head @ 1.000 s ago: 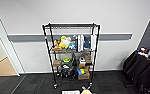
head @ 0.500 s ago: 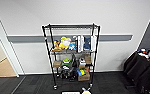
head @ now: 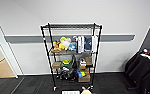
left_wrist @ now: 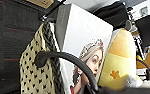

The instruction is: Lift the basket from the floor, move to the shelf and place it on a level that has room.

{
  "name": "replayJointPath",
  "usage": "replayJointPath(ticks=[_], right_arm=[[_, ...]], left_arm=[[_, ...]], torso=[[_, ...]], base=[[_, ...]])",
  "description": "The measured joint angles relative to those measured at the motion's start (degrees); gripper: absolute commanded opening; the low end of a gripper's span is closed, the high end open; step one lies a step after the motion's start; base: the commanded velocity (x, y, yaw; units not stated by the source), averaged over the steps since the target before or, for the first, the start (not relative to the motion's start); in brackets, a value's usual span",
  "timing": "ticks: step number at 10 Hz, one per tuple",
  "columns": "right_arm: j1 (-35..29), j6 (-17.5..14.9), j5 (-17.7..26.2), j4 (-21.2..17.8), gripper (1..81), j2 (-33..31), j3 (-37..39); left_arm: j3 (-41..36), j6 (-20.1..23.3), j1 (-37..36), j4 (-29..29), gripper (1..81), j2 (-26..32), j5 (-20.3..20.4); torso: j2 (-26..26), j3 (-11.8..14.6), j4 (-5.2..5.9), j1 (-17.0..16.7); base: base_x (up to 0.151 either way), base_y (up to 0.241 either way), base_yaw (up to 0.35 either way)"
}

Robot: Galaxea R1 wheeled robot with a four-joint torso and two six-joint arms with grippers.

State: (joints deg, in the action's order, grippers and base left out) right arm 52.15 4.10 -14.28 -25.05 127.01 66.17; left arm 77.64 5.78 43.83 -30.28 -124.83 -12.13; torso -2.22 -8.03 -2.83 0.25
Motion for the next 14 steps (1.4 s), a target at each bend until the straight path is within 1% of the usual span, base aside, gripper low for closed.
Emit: replayJointPath(ticks=[4, 6, 7, 10, 14], right_arm=[[2.5, -0.2, -0.7, 0.7, 1.0, -0.9, -1.8], [3.6, -0.2, -0.4, 0.9, 1.0, -1.3, -3.1], [3.5, 0.0, -0.2, 0.9, 1.0, -1.6, -3.3], [2.8, -0.2, -1.4, 0.9, 1.0, -1.9, -3.6], [2.6, -0.2, -1.0, 0.9, 1.0, -2.0, -4.4]], left_arm=[[-5.9, 1.1, -0.9, 0.0, 1.0, 3.7, 0.6], [-7.8, 1.5, 0.7, 0.0, 1.0, 5.3, 0.1], [-8.1, 1.4, 0.8, 0.0, 1.0, 5.4, -0.1], [-8.1, 1.9, 0.5, 0.0, 1.0, 4.8, 1.3], [-8.1, 1.7, 0.5, 0.0, 1.0, 4.8, 1.0]], torso=[[0.0, 0.0, 0.0, 0.0], [0.0, 0.0, 0.0, -0.1], [0.0, 0.0, 0.0, -0.1], [0.0, 0.0, 0.0, -0.1], [0.0, 0.2, 0.0, -0.1]], base=[[0.033, 0.0, 0.0], [0.076, 0.0, 0.0], [0.091, 0.0, 0.0], [0.101, 0.0, 0.0], [0.104, 0.0, 0.0]])
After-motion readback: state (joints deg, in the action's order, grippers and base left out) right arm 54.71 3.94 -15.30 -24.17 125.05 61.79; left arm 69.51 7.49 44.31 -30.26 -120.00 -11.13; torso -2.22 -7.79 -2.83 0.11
